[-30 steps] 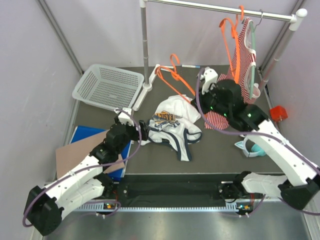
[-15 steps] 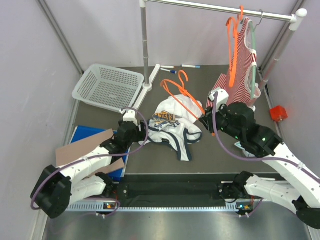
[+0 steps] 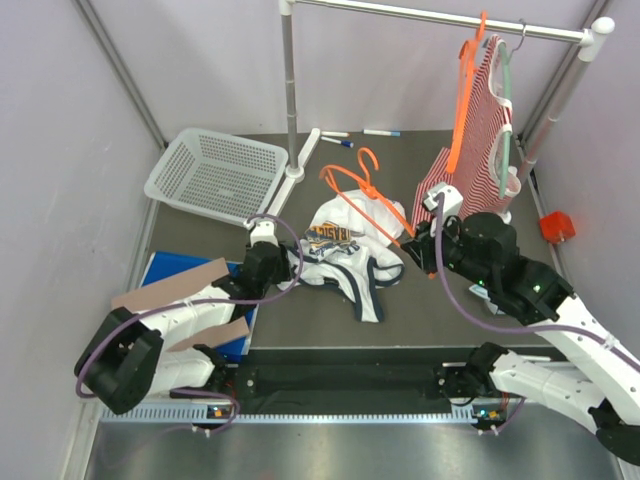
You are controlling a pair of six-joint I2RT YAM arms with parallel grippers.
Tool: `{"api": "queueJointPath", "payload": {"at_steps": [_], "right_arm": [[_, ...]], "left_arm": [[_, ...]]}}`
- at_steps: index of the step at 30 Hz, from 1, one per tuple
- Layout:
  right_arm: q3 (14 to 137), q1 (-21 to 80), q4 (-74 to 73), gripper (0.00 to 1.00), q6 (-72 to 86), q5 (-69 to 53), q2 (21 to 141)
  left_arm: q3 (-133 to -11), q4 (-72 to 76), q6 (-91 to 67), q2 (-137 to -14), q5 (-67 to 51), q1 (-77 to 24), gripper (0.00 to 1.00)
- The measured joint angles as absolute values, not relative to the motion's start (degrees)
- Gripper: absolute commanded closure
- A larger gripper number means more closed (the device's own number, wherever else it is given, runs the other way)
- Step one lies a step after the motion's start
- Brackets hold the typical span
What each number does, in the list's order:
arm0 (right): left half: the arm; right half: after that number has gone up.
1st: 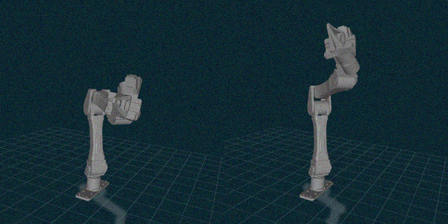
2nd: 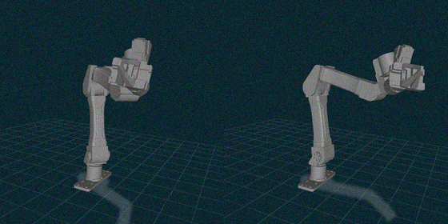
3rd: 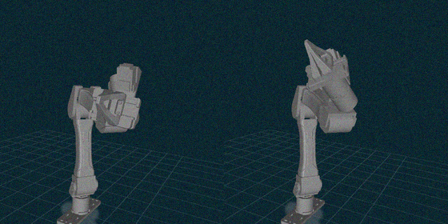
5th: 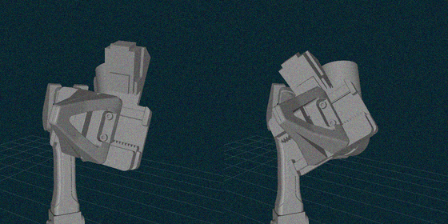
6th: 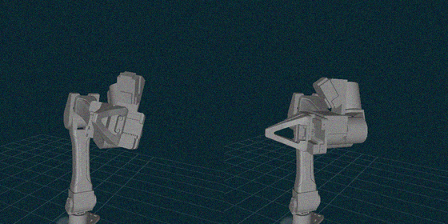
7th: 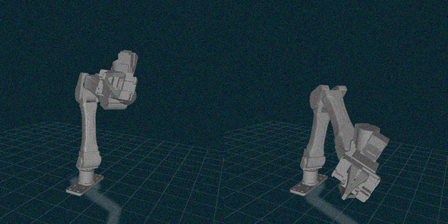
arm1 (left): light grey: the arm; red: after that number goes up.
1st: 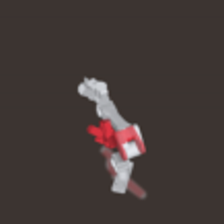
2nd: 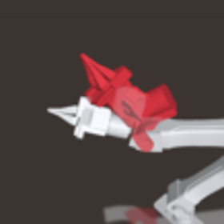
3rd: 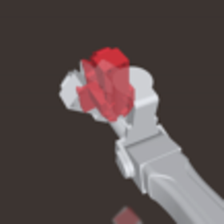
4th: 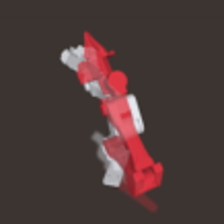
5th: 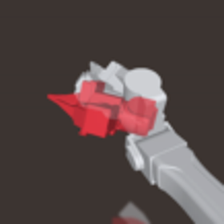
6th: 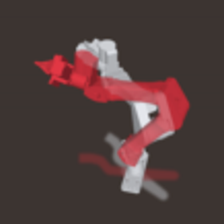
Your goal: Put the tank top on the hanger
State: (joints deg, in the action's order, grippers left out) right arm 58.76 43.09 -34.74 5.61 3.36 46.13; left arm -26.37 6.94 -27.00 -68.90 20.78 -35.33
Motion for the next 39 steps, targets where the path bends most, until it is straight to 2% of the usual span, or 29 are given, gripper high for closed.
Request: {"api": "queueJointPath", "payload": {"at_steps": [2,4,7,13,16,17,20,24,33,36,39], "right_arm": [[58.76,43.09,-35.40,1.00,5.56,2.66,45.08],[58.76,43.09,-36.12,1.00,5.52,1.96,44.36],[58.76,43.09,-37.63,1.00,5.26,-0.01,43.57],[58.76,43.11,-40.51,1.00,4.93,-4.32,42.19],[58.76,43.11,-41.32,1.00,4.69,-5.56,41.98],[58.70,43.11,-41.52,1.00,4.67,-5.72,41.98],[57.91,43.11,-41.78,1.00,4.60,-5.93,41.67],[57.12,43.11,-41.80,1.00,4.62,-6.15,41.34],[56.51,43.11,-41.65,1.00,4.60,-6.17,40.60],[55.92,43.11,-41.58,1.00,4.62,-6.20,40.14],[55.77,43.11,-41.63,1.00,4.62,-6.17,40.10]], "left_arm": [[-26.37,7.49,-27.20,-69.19,21.06,-35.29,0.63],[-26.37,8.10,-27.24,-69.17,21.41,-35.29,0.81],[-26.37,8.97,-27.53,-69.17,21.93,-35.14,1.00],[-26.37,9.28,-27.62,-68.36,21.71,-32.95,1.00],[-26.37,9.50,-28.36,-67.20,20.51,-31.44,0.77],[-26.37,9.54,-28.71,-66.87,19.94,-31.20,0.67],[-26.37,10.13,-30.26,-66.46,17.30,-31.03,0.60],[-26.72,9.80,-31.73,-67.61,14.09,-31.03,0.56],[-28.32,8.32,-32.97,-73.06,12.88,-31.05,0.56],[-28.82,8.08,-33.10,-74.67,12.91,-31.05,0.62],[-29.06,8.01,-33.30,-75.96,12.88,-31.05,0.76]]}}
